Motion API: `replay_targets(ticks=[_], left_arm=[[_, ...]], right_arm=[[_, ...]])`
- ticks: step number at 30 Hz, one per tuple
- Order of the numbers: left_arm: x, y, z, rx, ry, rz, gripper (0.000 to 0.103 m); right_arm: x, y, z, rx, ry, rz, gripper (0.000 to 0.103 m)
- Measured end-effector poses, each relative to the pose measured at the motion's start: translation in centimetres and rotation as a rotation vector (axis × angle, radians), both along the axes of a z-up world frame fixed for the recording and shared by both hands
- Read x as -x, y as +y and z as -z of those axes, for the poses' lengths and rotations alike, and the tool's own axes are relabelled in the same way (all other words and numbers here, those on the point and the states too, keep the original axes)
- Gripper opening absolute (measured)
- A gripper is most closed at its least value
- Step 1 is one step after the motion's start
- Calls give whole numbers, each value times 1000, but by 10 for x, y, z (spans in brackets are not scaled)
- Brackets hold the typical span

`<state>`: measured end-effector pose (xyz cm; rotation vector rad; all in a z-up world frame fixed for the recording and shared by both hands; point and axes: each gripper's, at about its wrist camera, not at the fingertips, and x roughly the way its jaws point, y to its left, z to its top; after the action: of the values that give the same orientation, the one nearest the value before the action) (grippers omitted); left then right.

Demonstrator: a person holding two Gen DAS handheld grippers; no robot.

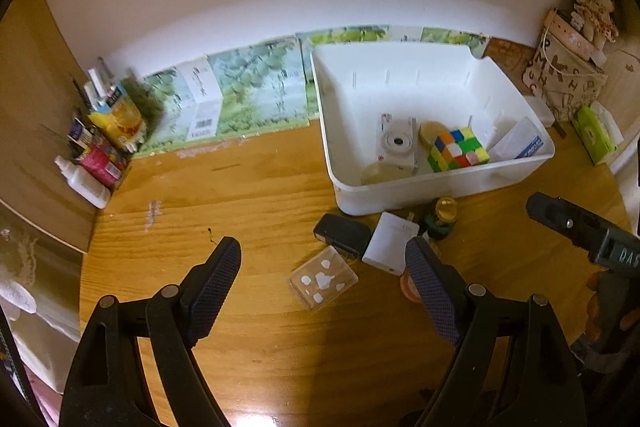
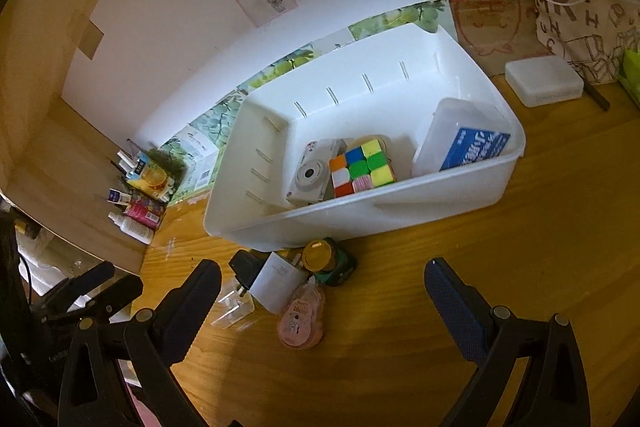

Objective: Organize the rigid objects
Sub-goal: 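Move both grippers toward the pink correction tape and clear plastic case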

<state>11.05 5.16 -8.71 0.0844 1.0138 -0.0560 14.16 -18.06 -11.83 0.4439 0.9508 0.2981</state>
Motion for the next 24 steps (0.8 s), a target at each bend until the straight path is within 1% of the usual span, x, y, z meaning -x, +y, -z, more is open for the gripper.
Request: replay_targets(ticks=[11, 14, 18, 24], left_arm=[[-17, 18, 23, 19, 113, 74, 87], [-21, 21, 29, 14, 134, 91, 87], [-28, 25, 37, 5, 150, 111, 87], [-41, 25, 52, 15, 209, 139, 87]], right_arm=[[23, 27, 19, 67, -39, 44, 102], [28, 35, 24, 85, -55, 51, 102], [33, 46, 29, 129, -83, 44, 102], [37, 60, 39, 177, -97, 21, 102]])
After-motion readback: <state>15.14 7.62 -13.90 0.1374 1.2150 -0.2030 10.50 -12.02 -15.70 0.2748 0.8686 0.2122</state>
